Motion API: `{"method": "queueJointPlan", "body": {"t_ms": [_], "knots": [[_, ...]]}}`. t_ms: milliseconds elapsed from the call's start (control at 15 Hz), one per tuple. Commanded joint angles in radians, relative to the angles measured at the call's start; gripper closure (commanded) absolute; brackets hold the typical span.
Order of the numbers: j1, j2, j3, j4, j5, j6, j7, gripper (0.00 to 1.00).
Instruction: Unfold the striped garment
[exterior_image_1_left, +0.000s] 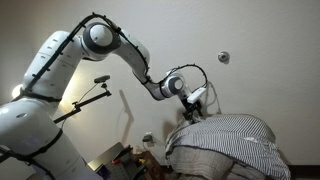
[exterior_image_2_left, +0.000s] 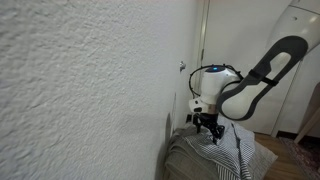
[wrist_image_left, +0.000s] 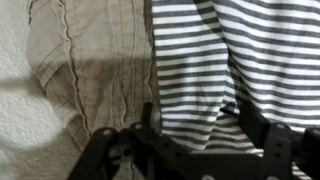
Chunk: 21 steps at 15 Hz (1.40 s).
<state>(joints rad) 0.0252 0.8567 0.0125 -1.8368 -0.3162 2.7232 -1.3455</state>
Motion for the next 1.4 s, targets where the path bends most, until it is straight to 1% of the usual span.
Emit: {"method": "queueJointPlan", "body": {"t_ms": [0,400,467,533,600,1000,1200,1333], "knots": [[0.007,0.001,0.001,0.024,-0.025,-0.026,0.037,0.44],[0.034,-0.022,-0.008,0.015,-0.033,-0.023,0.054,0.91],[0.039,-0.031,-0.008,0.01,-0.035,-0.023,0.057,0.97],[0.048,-0.037,-0.012,0.008,-0.039,-0.022,0.067,1.0],[0.058,-0.046,-0.016,0.006,-0.046,-0.021,0.082,1.0],[0.131,-0.091,-0.055,0.004,-0.134,-0.02,0.204,0.99],[0.161,-0.093,-0.075,0.016,-0.186,-0.02,0.268,0.99],[0.18,-0.085,-0.096,0.02,-0.23,0.021,0.315,0.99]]}}
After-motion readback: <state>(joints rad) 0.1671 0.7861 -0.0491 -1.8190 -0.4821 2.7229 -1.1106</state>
